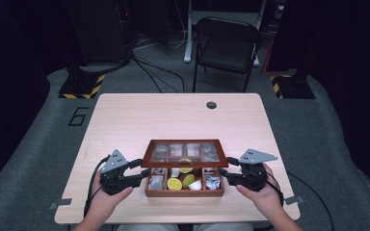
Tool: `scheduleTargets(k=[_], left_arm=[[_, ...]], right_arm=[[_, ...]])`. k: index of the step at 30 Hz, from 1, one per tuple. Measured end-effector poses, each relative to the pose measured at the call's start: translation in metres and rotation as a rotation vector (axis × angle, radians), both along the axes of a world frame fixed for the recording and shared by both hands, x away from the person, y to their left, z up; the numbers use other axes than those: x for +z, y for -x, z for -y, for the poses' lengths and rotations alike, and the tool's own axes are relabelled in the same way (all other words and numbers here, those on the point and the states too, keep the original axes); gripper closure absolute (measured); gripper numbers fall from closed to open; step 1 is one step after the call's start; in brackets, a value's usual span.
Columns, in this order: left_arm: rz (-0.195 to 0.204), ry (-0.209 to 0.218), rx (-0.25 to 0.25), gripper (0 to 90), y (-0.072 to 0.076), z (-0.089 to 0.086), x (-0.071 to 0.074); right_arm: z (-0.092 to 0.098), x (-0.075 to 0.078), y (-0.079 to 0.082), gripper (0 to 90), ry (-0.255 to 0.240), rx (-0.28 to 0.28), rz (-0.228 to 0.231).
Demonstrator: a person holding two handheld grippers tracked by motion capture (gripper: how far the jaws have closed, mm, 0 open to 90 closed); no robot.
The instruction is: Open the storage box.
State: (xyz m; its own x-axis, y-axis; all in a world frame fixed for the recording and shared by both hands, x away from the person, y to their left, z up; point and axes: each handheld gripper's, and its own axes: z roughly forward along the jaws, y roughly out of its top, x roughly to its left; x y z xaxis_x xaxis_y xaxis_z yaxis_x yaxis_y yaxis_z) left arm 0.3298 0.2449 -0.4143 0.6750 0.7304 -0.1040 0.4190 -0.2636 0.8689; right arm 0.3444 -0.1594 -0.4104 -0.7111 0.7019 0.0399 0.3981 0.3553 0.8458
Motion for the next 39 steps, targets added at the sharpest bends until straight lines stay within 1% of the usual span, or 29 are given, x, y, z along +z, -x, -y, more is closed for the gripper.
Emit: scheduleTargets(k=[1, 4, 7, 9, 15, 19, 20, 24, 25, 26, 28, 29, 30, 31, 32, 34, 35, 37, 38, 39], left_arm=[[0.002, 0.005, 0.003, 47.5, -0.001, 0.000, 0.001], [0.011, -0.002, -0.001, 47.6, -0.006, 0.000, 0.007], [0.017, 0.002, 0.002, 47.6, -0.008, 0.000, 0.009], [0.025, 0.010, 0.010, 47.4, -0.012, 0.001, 0.010], [0.028, 0.025, 0.019, 47.2, -0.019, 0.001, 0.013], [0.031, 0.018, 0.018, 45.9, -0.023, 0.002, 0.017], [0.037, 0.016, 0.018, 45.4, -0.026, 0.002, 0.018], [0.044, 0.031, 0.029, 45.3, -0.029, 0.003, 0.021], [0.044, 0.031, 0.029, 45.3, -0.029, 0.003, 0.021], [0.048, 0.038, 0.032, 45.3, -0.030, 0.003, 0.022], [0.050, 0.056, 0.038, 45.4, -0.034, 0.002, 0.024], [0.050, 0.056, 0.038, 45.4, -0.034, 0.002, 0.024], [0.047, 0.075, 0.044, 45.4, -0.038, 0.002, 0.026], [0.047, 0.075, 0.044, 45.4, -0.038, 0.002, 0.026], [0.049, 0.083, 0.049, 45.4, -0.041, 0.002, 0.027], [0.051, 0.093, 0.058, 45.5, -0.044, 0.002, 0.029], [0.054, 0.097, 0.061, 45.4, -0.046, 0.002, 0.031], [0.057, 0.097, 0.063, 45.3, -0.048, 0.003, 0.032], [0.059, 0.100, 0.065, 45.3, -0.051, 0.002, 0.033], [0.058, 0.101, 0.065, 45.3, -0.052, 0.002, 0.033]], right_arm=[[0.000, 0.001, -0.001, 45.5, -0.001, -0.001, 0.002], [-0.001, 0.006, -0.005, 45.5, -0.009, -0.003, 0.013], [-0.001, 0.007, -0.007, 45.8, -0.015, -0.009, 0.011], [0.000, 0.009, -0.013, 45.8, -0.026, -0.010, 0.006], [0.000, 0.012, -0.020, 45.9, -0.043, -0.016, 0.001], [-0.001, 0.014, -0.025, 45.8, -0.047, -0.023, -0.005], [-0.001, 0.015, -0.028, 45.8, -0.045, -0.026, -0.004], [-0.001, 0.016, -0.033, 45.5, -0.050, -0.037, -0.008], [-0.001, 0.016, -0.034, 45.5, -0.047, -0.036, -0.002], [-0.001, 0.016, -0.034, 45.5, -0.047, -0.036, -0.002], [-0.001, 0.015, -0.039, 45.5, -0.056, -0.050, -0.010], [-0.001, 0.015, -0.039, 45.5, -0.056, -0.050, -0.010], [-0.001, 0.014, -0.045, 45.5, -0.056, -0.055, -0.007], [-0.001, 0.014, -0.045, 45.5, -0.056, -0.055, -0.007], [-0.001, 0.014, -0.046, 45.5, -0.059, -0.063, -0.011], [-0.002, 0.013, -0.053, 45.7, -0.067, -0.077, -0.015], [-0.002, 0.012, -0.059, 46.5, -0.079, -0.084, -0.014], [-0.002, 0.012, -0.061, 47.1, -0.084, -0.092, -0.018], [-0.003, 0.011, -0.067, 48.8, -0.092, -0.098, -0.017], [-0.003, 0.011, -0.068, 49.7, -0.094, -0.099, -0.022]])
